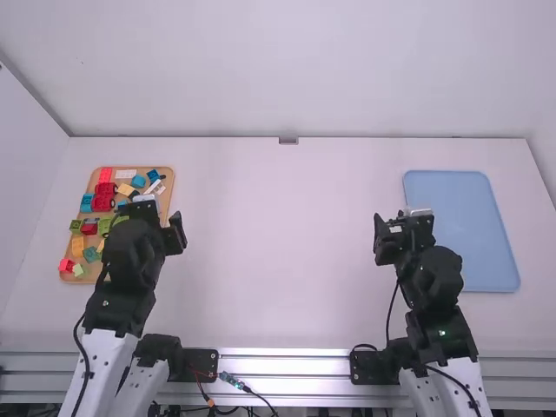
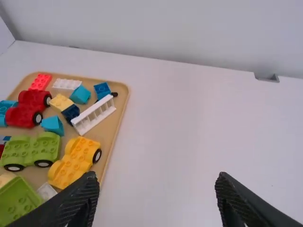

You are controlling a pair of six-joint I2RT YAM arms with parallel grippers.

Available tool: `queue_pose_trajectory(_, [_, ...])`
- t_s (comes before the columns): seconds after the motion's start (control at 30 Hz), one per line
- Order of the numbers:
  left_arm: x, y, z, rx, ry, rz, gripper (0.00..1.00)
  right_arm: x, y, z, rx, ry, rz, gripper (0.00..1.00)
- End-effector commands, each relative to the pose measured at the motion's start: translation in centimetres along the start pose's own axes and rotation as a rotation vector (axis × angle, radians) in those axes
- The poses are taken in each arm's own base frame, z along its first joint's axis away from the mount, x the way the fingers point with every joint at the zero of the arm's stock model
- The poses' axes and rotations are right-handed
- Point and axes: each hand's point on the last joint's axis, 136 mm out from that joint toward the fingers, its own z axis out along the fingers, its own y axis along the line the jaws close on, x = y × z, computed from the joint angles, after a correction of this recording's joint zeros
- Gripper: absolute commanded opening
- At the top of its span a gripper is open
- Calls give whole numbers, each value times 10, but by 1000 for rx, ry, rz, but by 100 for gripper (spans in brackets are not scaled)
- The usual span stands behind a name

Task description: Assemble lego blocks to make yellow taxi

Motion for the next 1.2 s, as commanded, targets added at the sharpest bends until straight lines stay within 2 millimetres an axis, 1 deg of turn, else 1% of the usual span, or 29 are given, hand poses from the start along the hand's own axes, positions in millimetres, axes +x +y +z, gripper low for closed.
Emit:
queue_pose_trajectory(0.0, [-24,-3,-1,1,-24,-3,71,-19,-2,-1,14,-6,18,55])
queue_pose_trajectory(0.1, [-35,-5,2,0,-23,-13,76,-20,-3,3,25,33,20,59])
queue_pose_trajectory(0.2, [-44,-8,6,1,-13,-11,81,-35,-3,7,21,21,16,64])
queue_pose_trajectory(0.23, [-42,-8,8,-2,-1,-9,82,-40,-2,8,18,10,16,65])
queue_pose_trajectory(0.33, [-30,-8,22,-13,55,1,87,-72,-1,16,15,-52,51,72])
queue_pose_trajectory(0.4, [-28,-8,25,-15,66,3,88,-79,-2,18,17,-63,59,74])
queue_pose_trajectory(0.47, [-21,-8,32,-19,96,9,91,-92,0,24,10,-69,69,79])
queue_pose_trajectory(0.57, [-16,-9,37,-22,121,14,94,-102,0,31,12,-66,36,83])
queue_pose_trajectory(0.6, [-15,-8,39,-24,126,14,99,-104,0,33,13,-64,24,85])
queue_pose_trajectory(0.73, [-13,-9,44,-24,135,27,99,-119,2,44,-3,-57,16,92])
queue_pose_trajectory(0.8, [-13,-10,47,-25,136,27,99,-114,3,53,-12,-32,20,95])
queue_pose_trajectory(0.87, [-11,-10,49,-26,141,32,99,-101,3,64,-11,15,35,99])
queue_pose_trajectory(0.9, [-11,-8,50,-35,144,32,99,-92,2,72,-9,48,36,99])
queue_pose_trajectory(1.0, [-10,-1,51,-79,145,31,99,-74,1,85,-7,108,39,99])
queue_pose_trajectory(1.07, [-11,-1,52,-77,143,35,99,-60,1,93,-6,157,41,99])
queue_pose_trajectory(1.17, [-11,-1,52,-78,139,33,99,-46,0,102,-5,206,43,99])
